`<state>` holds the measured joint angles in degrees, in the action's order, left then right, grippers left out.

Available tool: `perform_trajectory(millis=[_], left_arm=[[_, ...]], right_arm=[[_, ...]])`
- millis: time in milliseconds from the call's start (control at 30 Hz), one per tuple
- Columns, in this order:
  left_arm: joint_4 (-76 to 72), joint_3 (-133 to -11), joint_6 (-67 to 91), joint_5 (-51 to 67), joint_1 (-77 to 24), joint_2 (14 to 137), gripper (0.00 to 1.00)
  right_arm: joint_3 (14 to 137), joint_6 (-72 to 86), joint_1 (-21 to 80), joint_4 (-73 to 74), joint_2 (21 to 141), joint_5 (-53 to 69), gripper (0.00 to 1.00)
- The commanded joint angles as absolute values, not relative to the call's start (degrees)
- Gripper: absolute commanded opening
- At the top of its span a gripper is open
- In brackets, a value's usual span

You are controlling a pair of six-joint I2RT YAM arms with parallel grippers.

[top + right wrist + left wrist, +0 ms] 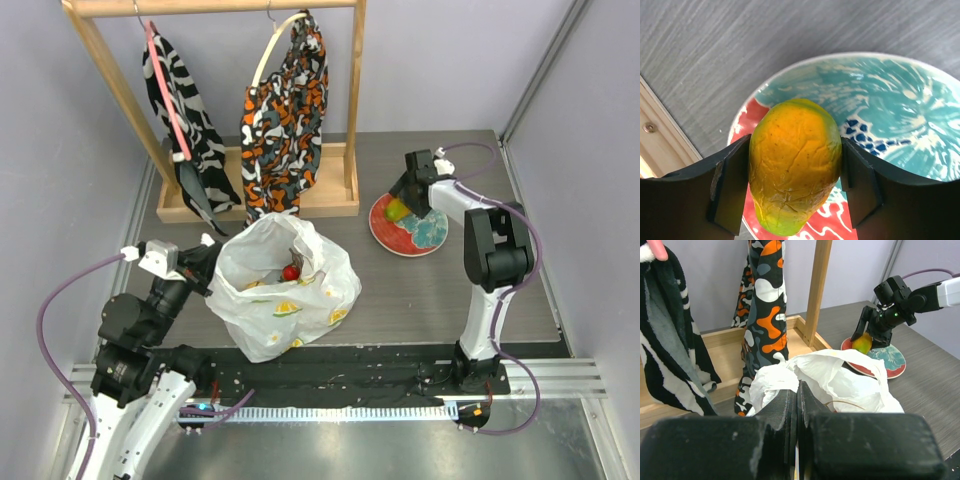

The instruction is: Place the fruits into the plastic bag

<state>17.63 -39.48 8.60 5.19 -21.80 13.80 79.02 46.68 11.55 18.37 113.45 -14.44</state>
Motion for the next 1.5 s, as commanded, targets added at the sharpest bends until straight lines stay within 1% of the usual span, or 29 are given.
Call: perform_trajectory(millis=[0, 33, 133, 167, 267, 400, 567, 600, 733, 867, 1133, 1333, 1467], left_arm=[[16.2, -40.0, 8.7, 5.4, -22.1, 13.6, 0.0], [16.3, -40.0, 8.7, 5.4, -22.1, 13.6, 0.0], [16.3, -40.0, 8.7, 5.5, -22.1, 13.6, 0.0], [16.3, -40.0, 8.7, 5.5, -22.1, 13.7, 0.0], [16.2, -40.0, 8.7, 5.5, -22.1, 13.8, 0.0], [16.1, -40.0, 8.7, 5.5, -22.1, 13.9, 0.0], [16.3, -40.0, 8.7, 5.5, -22.1, 14.4, 0.0], [16.3, -40.0, 8.7, 5.4, -22.1, 14.6, 0.0], [16.3, -39.9, 8.7, 5.4, -22.1, 15.4, 0.0], [16.3, -39.9, 8.6, 5.2, -22.1, 16.2, 0.0], [16.6, -39.9, 8.3, 4.2, -22.1, 17.0, 0.0], [16.7, -39.9, 8.3, 4.3, -22.1, 17.1, 0.0], [16.7, -39.9, 8.3, 4.1, -22.1, 17.1, 0.0]], right_arm=[[77.2, 46.1, 11.7, 17.4, 107.6, -15.7, 0.33], [76.9, 46.1, 11.7, 17.3, 105.8, -16.0, 0.27], [75.8, 45.9, 11.7, 17.2, 102.1, -16.5, 0.24], [74.9, 45.8, 11.8, 17.2, 101.2, -16.6, 0.19], [72.8, 45.4, 12.5, 16.1, 96.8, -17.8, 0.14], [71.3, 43.1, 16.1, 15.0, 90.5, -20.0, 0.07], [70.9, 38.1, 27.7, 14.3, 82.9, -28.0, 0.05], [71.0, 36.9, 29.2, 14.3, 81.1, -28.9, 0.02], [70.1, 36.4, 36.7, 12.0, 78.1, -28.2, 0.01], [70.1, 36.3, 44.4, 9.3, 78.5, -25.3, 0.01], [72.4, 30.8, 56.6, 3.4, 79.4, -26.5, 0.01], [78.2, 23.7, 64.6, 2.6, 86.5, -29.6, 0.01], [82.3, 21.1, 67.3, 2.8, 92.3, -30.0, 0.01]])
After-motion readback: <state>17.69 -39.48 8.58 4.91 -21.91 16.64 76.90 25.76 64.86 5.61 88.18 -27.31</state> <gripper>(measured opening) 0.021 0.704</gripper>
